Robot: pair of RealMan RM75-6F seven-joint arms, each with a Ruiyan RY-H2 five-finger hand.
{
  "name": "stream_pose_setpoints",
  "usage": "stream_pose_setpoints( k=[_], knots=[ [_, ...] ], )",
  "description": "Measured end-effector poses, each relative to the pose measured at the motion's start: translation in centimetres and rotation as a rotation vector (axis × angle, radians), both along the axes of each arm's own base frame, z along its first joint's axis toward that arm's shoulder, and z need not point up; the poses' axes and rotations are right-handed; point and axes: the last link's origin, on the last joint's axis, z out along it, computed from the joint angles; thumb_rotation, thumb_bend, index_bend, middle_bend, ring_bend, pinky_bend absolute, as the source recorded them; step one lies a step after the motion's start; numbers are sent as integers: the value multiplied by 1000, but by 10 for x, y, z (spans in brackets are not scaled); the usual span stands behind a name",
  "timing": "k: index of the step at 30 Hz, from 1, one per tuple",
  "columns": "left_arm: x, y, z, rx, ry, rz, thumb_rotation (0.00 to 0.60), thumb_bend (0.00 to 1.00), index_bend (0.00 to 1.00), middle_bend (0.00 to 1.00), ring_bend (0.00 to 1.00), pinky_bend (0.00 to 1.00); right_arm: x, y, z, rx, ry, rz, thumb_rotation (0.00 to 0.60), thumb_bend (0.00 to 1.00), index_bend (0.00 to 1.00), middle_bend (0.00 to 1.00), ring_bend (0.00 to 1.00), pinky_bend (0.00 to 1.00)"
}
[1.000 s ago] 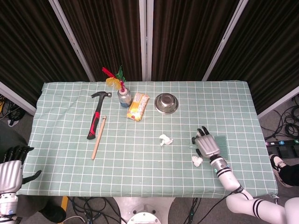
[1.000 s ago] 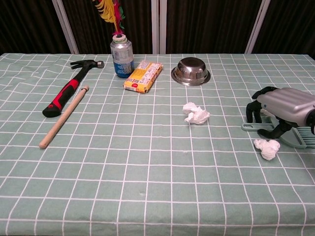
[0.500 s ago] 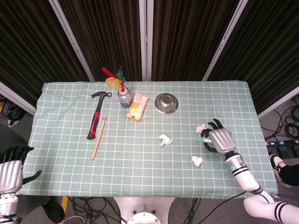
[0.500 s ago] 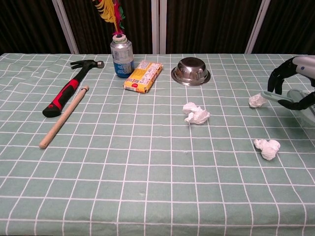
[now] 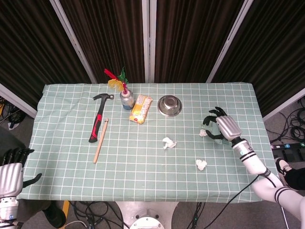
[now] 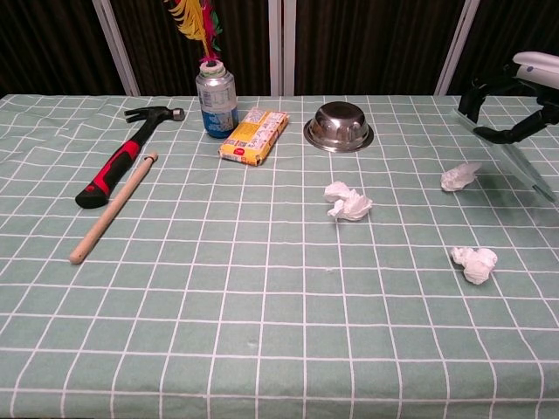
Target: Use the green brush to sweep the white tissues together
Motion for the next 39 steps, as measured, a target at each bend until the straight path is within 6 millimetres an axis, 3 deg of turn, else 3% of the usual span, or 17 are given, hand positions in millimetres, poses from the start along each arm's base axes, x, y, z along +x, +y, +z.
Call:
stream_pose_setpoints(
  k=[5,12,22,26,32,39],
  knots=[
    [0,-1,1,2,0,12,600,111,230,194,112,100,12,-14,-30,43,-56,31,600,492,524,541,148,0],
    [-1,0,1,-3,1,11,600,111,230,194,112,99,55,-16,-71,143,-191,120,600,511,524,541,148,0],
    [-2,-2,2,3,1,8,600,111,230,194,111,99,103,-3,-98,255,-324,220,600,527,524,541,148,0],
    [-2,-4,4,11,-4,5,600,111,230,194,111,100,107,1,-93,252,-350,243,600,536,523,541,148,0],
    [-4,-5,4,9,-7,-3,600,111,230,194,112,100,89,15,-60,184,-410,238,600,536,523,542,148,0],
    [-3,-4,2,0,-9,-22,600,111,230,194,112,100,65,55,-22,103,-473,173,600,550,524,542,147,0]
  ],
)
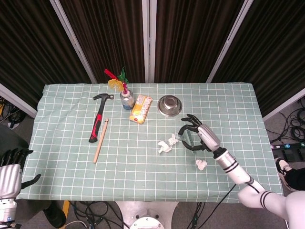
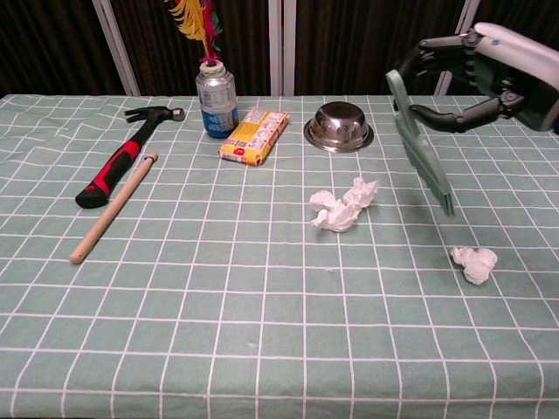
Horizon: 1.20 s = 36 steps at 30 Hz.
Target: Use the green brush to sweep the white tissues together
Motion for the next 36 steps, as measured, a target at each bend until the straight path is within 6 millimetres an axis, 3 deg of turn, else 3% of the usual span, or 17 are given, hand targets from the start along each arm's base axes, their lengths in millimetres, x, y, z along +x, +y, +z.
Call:
stream_pose_setpoints(
  k=[4,9,13,20,36],
  knots=[
    [0,0,-1,-4,-3,-4,600,111,230,194,112,99,-16,35,11,-24,9,-87,600,566,524,542,147,0],
    [0,0,-2,-10,-8,-7,600,111,230,194,112,99,-41,77,11,-34,31,-242,600,579,524,542,147,0],
    [-1,2,-3,-17,-11,-12,600,111,230,194,111,99,-47,89,0,-33,22,-302,600,579,524,542,147,0],
    [-1,1,-2,-6,-15,-17,600,111,230,194,112,99,-32,80,-25,-48,-23,-312,600,578,524,542,147,0],
    [-6,-4,0,0,-26,1,600,111,230,193,111,99,43,23,-86,-94,-57,-243,600,579,524,542,147,0]
  ],
)
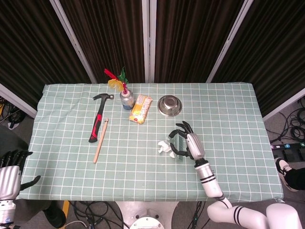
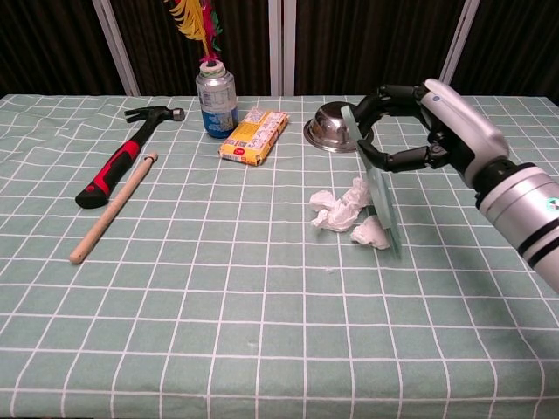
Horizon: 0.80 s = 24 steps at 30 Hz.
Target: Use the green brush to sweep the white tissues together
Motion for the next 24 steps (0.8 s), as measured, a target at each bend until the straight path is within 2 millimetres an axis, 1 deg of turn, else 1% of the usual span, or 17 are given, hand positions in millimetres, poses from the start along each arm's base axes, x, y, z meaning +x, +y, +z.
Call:
stream_pose_setpoints(
  k=[6,8,11,14,17,20,23,24],
  knots=[
    [-1,1,0,1,-6,-5,600,111,230,194,112,99,20,-11,-11,-31,-17,8,600,579,524,543,147,0],
    [-1,2,0,-2,-4,-7,600,111,230,194,112,99,22,-10,-11,-33,-19,12,600,579,524,543,147,0],
    [-1,2,0,-2,-3,-11,600,111,230,194,111,99,20,-8,-3,-48,-10,27,600,578,524,543,147,0],
    [-1,2,0,-2,-4,-17,600,111,230,194,111,99,15,-3,15,-97,10,52,600,578,524,544,148,0],
    [0,3,1,-2,-2,-26,600,111,230,194,112,99,5,2,41,-159,42,66,600,579,524,554,164,0],
    [1,4,0,-4,0,-34,600,111,230,194,112,99,-11,6,68,-198,107,70,600,578,524,558,173,0],
    [3,5,-1,-6,1,-42,600,111,230,194,112,99,-30,7,94,-202,225,74,600,578,525,557,172,0],
    [3,5,-1,-6,0,-43,600,111,230,194,112,99,-39,6,104,-194,294,73,600,578,528,556,170,0]
  ],
)
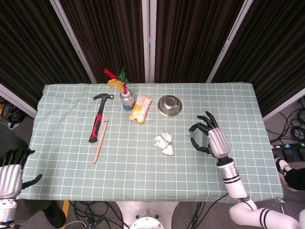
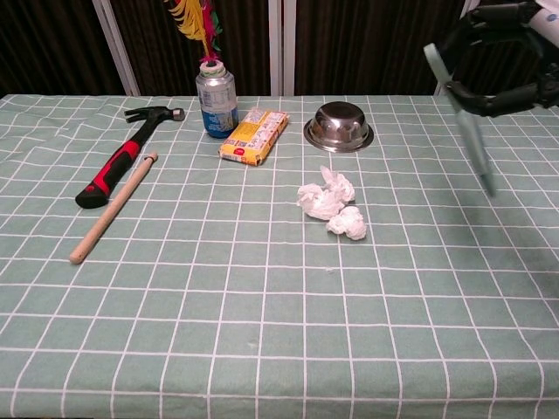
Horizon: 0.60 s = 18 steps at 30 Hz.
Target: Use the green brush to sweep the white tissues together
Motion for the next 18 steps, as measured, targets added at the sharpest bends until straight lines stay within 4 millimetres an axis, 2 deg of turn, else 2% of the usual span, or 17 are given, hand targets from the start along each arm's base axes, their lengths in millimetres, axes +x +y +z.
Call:
stream_pose_setpoints(
  k=[3,9,12,15,18],
  knots=[
    [1,0,-1,-5,0,0,600,111,230,194,111,100,-21,-2,12,41,177,-28,600,563,530,545,146,0],
    [2,1,-4,-17,4,-2,600,111,230,194,112,99,-52,-9,-4,148,420,-77,600,526,464,498,102,0],
    [1,1,-4,-16,6,5,600,112,230,194,112,100,-61,-14,-15,148,521,-81,600,522,365,447,58,0],
    [0,1,-4,-17,8,9,600,112,230,194,111,99,-63,-16,-28,151,604,-78,600,520,187,337,6,0],
    [0,1,-5,-19,6,11,600,111,230,194,112,99,-63,-15,-37,163,654,-93,600,520,44,219,0,0]
  ],
)
